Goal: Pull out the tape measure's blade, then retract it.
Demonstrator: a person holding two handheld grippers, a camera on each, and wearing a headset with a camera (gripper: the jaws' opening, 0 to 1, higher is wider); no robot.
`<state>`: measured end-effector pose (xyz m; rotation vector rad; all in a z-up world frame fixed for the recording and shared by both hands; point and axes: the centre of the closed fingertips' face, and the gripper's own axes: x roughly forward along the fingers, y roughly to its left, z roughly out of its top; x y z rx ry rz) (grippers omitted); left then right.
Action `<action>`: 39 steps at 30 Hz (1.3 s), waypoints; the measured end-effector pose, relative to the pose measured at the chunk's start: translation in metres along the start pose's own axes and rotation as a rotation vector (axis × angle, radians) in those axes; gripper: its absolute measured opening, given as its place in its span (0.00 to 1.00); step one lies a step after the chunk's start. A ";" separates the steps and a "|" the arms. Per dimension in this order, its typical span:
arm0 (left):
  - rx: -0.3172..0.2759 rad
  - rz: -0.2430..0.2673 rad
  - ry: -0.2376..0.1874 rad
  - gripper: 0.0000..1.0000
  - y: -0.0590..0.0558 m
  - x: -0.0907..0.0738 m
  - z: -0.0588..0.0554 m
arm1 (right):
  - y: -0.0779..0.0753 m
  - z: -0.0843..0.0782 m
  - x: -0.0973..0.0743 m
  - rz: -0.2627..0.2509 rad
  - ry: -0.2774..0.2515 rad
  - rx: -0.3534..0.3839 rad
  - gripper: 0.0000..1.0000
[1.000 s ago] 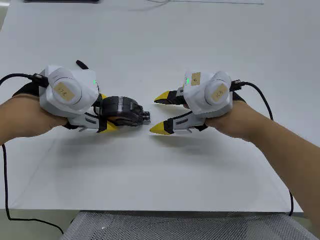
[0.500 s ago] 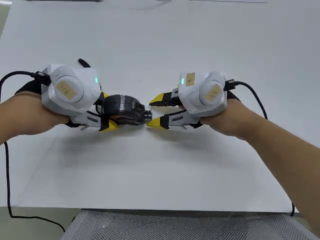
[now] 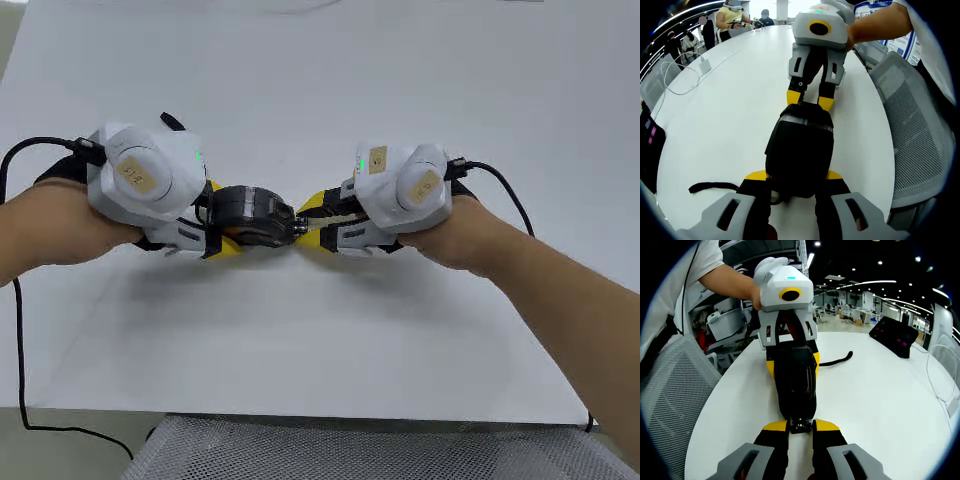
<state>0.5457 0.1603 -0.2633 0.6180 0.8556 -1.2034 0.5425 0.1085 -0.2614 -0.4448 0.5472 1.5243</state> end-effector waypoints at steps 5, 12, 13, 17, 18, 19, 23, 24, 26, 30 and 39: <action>0.001 -0.001 0.000 0.29 0.000 0.000 0.000 | 0.001 -0.001 0.000 0.010 0.000 0.003 0.13; 0.002 0.000 -0.001 0.29 0.000 0.000 0.000 | 0.002 0.000 0.000 0.014 -0.003 -0.004 0.12; 0.004 0.001 -0.001 0.29 0.000 -0.001 0.000 | 0.001 0.000 0.001 0.012 -0.001 -0.010 0.11; 0.005 0.002 -0.001 0.29 0.000 -0.001 0.000 | 0.001 0.000 0.002 0.005 0.001 -0.010 0.11; 0.006 0.001 0.000 0.29 0.000 -0.001 -0.001 | 0.001 0.000 0.002 0.004 0.002 -0.009 0.11; 0.007 0.001 0.001 0.29 0.000 -0.001 -0.001 | 0.001 0.000 0.002 0.003 0.003 -0.008 0.10; 0.007 0.001 0.003 0.29 0.001 -0.001 -0.001 | 0.000 0.000 0.003 -0.003 0.012 -0.008 0.10; 0.012 -0.001 0.003 0.29 0.001 -0.001 -0.001 | 0.000 0.000 0.003 -0.003 0.012 -0.007 0.09; 0.008 -0.008 -0.002 0.29 0.001 -0.001 -0.001 | 0.001 0.000 0.003 -0.003 0.016 -0.010 0.09; 0.011 -0.004 0.002 0.29 0.001 -0.001 -0.001 | 0.000 -0.001 0.003 0.000 0.020 -0.009 0.09; 0.008 -0.001 0.004 0.29 0.001 -0.001 -0.002 | -0.001 -0.003 0.002 -0.003 0.028 -0.008 0.09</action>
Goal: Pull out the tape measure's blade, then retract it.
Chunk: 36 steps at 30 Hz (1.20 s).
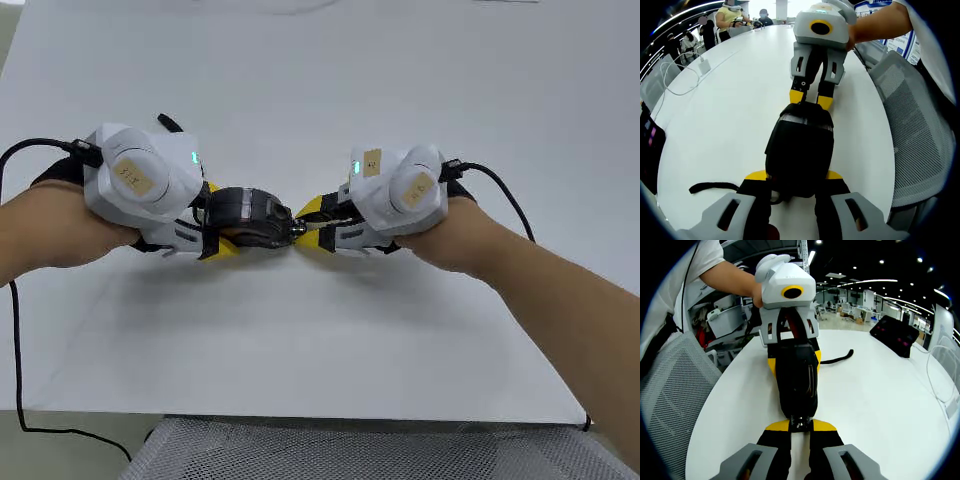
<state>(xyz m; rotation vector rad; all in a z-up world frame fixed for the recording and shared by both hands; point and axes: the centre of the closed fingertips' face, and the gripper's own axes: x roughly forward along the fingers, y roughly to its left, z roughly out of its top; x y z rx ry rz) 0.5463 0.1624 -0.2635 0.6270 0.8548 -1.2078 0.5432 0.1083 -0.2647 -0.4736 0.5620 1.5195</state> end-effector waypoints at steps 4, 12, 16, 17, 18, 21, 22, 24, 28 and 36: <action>-0.001 0.001 0.001 0.29 0.000 0.000 0.000 | -0.002 -0.006 -0.007 0.001 0.010 0.001 0.09; 0.003 0.001 0.003 0.29 -0.001 0.000 0.000 | -0.001 -0.009 -0.011 -0.006 0.022 -0.001 0.09; -0.001 -0.001 0.001 0.29 -0.001 0.000 0.000 | 0.000 -0.011 -0.017 -0.012 0.027 -0.001 0.09; 0.000 -0.001 0.001 0.29 -0.001 0.000 0.000 | -0.001 -0.011 -0.017 -0.012 0.028 0.000 0.09; -0.001 -0.002 0.002 0.29 -0.001 0.000 0.000 | -0.001 -0.011 -0.018 -0.014 0.029 0.001 0.09; 0.001 -0.002 0.006 0.29 -0.001 0.000 0.000 | -0.001 -0.014 -0.020 -0.016 0.033 0.003 0.09; 0.001 -0.002 0.007 0.29 -0.001 0.000 0.000 | -0.001 -0.014 -0.021 -0.017 0.035 0.002 0.09; -0.001 -0.003 0.007 0.29 -0.001 0.000 0.000 | -0.001 -0.015 -0.023 -0.022 0.040 -0.010 0.09; -0.001 -0.002 0.007 0.29 -0.001 0.000 0.000 | -0.001 -0.016 -0.026 -0.026 0.044 -0.008 0.09; 0.000 -0.003 0.008 0.29 -0.001 0.000 -0.001 | -0.001 -0.018 -0.031 -0.031 0.055 -0.008 0.09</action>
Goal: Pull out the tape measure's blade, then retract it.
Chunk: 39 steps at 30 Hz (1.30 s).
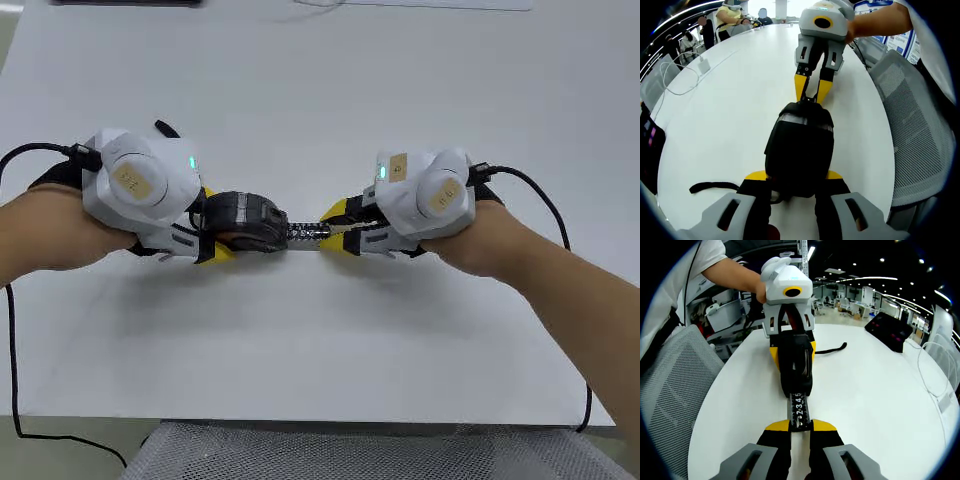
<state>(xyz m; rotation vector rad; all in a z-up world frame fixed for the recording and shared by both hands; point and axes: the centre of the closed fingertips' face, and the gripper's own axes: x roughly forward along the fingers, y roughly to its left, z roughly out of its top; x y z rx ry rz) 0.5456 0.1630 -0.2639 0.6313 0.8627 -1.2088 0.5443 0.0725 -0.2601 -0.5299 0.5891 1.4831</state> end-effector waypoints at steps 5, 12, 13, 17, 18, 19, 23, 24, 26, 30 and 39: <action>0.001 -0.001 0.000 0.29 0.000 0.000 0.000 | -0.001 -0.002 -0.004 -0.004 0.006 -0.002 0.09; 0.002 -0.001 0.000 0.29 0.000 -0.001 -0.001 | -0.002 -0.005 -0.007 -0.007 0.014 0.002 0.09; 0.002 -0.001 0.000 0.29 0.000 -0.001 0.000 | -0.002 -0.005 -0.008 -0.007 0.016 0.001 0.09; 0.003 -0.002 0.000 0.29 0.000 -0.001 0.000 | -0.002 -0.007 -0.010 -0.011 0.021 0.005 0.09; 0.003 -0.002 0.000 0.29 0.000 -0.001 0.000 | -0.002 -0.008 -0.011 -0.012 0.022 0.007 0.09; 0.003 -0.002 0.000 0.29 0.000 -0.001 0.000 | -0.002 -0.009 -0.011 -0.013 0.023 0.008 0.09; 0.003 -0.002 0.001 0.29 0.000 -0.002 0.000 | -0.002 -0.010 -0.013 -0.017 0.027 0.008 0.09; 0.003 -0.002 0.000 0.29 0.000 -0.001 0.000 | -0.002 -0.010 -0.014 -0.017 0.028 0.008 0.09; 0.004 -0.002 0.000 0.29 0.000 -0.001 0.000 | -0.002 -0.012 -0.015 -0.018 0.030 0.011 0.09; 0.005 -0.002 0.001 0.29 0.001 -0.001 0.000 | -0.002 -0.014 -0.016 -0.019 0.034 0.014 0.09; 0.008 -0.003 0.000 0.29 0.001 0.000 0.000 | -0.002 -0.018 -0.020 -0.025 0.047 0.021 0.09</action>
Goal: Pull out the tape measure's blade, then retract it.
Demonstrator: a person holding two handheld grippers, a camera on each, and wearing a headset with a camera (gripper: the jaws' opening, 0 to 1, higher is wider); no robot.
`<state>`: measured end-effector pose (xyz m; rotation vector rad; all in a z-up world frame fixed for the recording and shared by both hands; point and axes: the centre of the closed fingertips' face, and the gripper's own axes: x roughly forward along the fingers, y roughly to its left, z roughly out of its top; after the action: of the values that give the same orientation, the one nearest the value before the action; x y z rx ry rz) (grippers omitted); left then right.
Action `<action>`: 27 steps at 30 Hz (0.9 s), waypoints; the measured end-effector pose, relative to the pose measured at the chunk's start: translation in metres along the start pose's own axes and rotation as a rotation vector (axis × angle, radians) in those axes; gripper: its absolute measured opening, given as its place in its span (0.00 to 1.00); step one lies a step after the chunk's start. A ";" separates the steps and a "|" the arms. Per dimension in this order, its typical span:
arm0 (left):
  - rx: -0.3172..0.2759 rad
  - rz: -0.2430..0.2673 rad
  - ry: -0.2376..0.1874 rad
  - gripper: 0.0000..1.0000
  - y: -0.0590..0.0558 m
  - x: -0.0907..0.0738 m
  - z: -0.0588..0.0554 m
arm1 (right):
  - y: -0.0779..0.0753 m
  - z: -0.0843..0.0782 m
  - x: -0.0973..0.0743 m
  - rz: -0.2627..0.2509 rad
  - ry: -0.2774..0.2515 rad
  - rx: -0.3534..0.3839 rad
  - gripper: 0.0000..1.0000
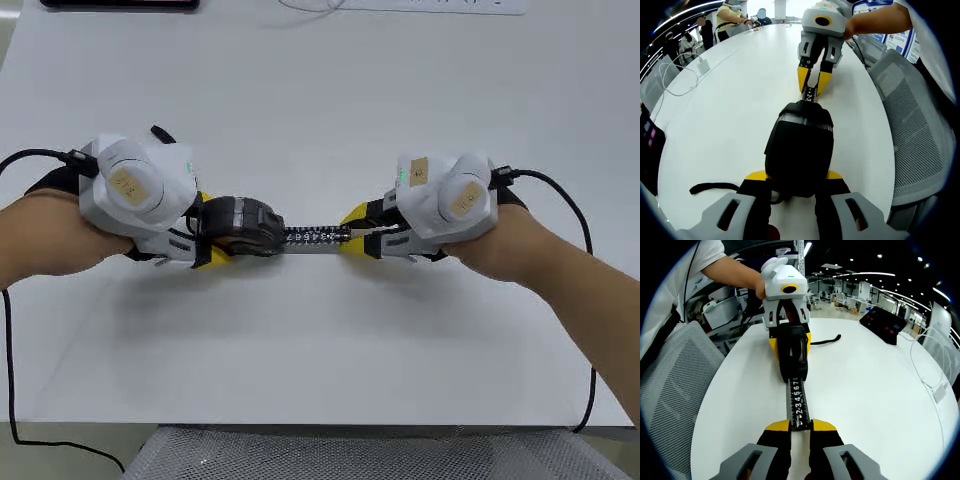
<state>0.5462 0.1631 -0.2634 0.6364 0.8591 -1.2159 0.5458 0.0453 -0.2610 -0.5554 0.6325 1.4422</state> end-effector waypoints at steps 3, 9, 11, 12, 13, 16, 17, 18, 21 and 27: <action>0.001 0.000 -0.001 0.29 0.000 0.000 0.000 | 0.000 -0.002 -0.001 -0.002 0.005 0.002 0.09; 0.001 0.000 0.000 0.29 0.000 0.000 0.000 | -0.001 -0.006 -0.005 -0.006 0.015 0.004 0.09; 0.001 0.000 -0.001 0.29 0.000 0.000 0.000 | -0.002 -0.007 -0.006 -0.007 0.018 0.004 0.09; 0.000 0.001 -0.001 0.29 0.000 0.000 0.000 | -0.002 -0.008 -0.007 -0.008 0.020 0.004 0.09; 0.000 0.001 -0.001 0.29 0.000 0.000 0.000 | -0.002 -0.008 -0.007 -0.009 0.021 0.004 0.09; -0.001 0.001 -0.001 0.29 0.000 0.001 0.000 | -0.003 -0.011 -0.010 -0.011 0.028 0.006 0.08; -0.001 0.001 -0.001 0.29 0.000 0.001 0.000 | -0.003 -0.011 -0.010 -0.012 0.029 0.005 0.08; -0.001 0.001 -0.002 0.29 0.000 0.001 0.000 | -0.003 -0.012 -0.011 -0.011 0.031 0.007 0.08; -0.003 0.000 -0.002 0.29 0.000 0.001 0.000 | -0.004 -0.014 -0.014 -0.014 0.035 0.009 0.08; 0.000 0.001 -0.001 0.29 -0.001 0.001 0.001 | -0.005 -0.019 -0.017 -0.018 0.049 0.011 0.08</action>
<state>0.5458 0.1617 -0.2640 0.6362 0.8579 -1.2158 0.5488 0.0197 -0.2629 -0.5879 0.6724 1.4113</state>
